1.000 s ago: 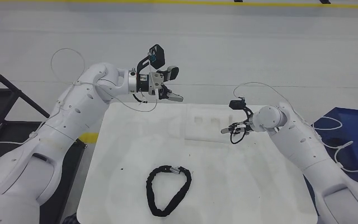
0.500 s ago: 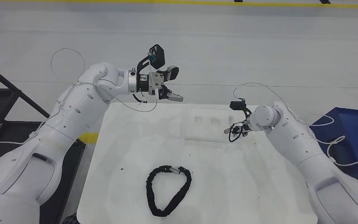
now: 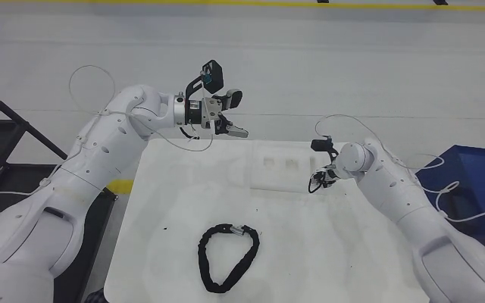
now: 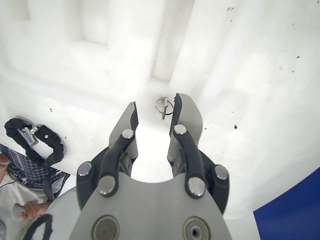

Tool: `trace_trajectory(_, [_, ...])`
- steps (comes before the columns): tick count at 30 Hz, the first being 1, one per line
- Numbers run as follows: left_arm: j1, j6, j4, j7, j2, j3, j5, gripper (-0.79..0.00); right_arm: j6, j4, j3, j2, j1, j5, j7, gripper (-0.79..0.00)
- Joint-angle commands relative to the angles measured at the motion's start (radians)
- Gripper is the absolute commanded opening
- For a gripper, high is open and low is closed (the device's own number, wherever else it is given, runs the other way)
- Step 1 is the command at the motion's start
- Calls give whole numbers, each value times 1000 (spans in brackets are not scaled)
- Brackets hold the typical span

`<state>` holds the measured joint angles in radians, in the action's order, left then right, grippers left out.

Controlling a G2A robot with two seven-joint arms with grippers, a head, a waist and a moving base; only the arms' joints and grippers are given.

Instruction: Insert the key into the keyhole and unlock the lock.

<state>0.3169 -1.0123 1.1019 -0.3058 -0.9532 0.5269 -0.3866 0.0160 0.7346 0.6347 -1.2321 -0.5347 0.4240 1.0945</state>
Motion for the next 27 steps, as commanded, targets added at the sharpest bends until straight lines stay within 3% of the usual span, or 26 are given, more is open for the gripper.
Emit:
trace_trajectory(1, [0, 0, 0, 0, 0, 0, 0, 0, -1, -8, -1, -4, 2, 2, -2, -514])
trace_trajectory(9, [0, 0, 0, 0, 0, 0, 0, 0, 5, -52, -8, -24, 9, 9, -16, -597])
trace_trajectory(15, [0, 0, 0, 0, 0, 0, 0, 0, 17, -78, -12, -38, 16, 23, -29, -785])
trace_trajectory(27, [0, 0, 0, 0, 0, 0, 0, 0, 46, -59, -7, -45, 45, 76, 10, -785])
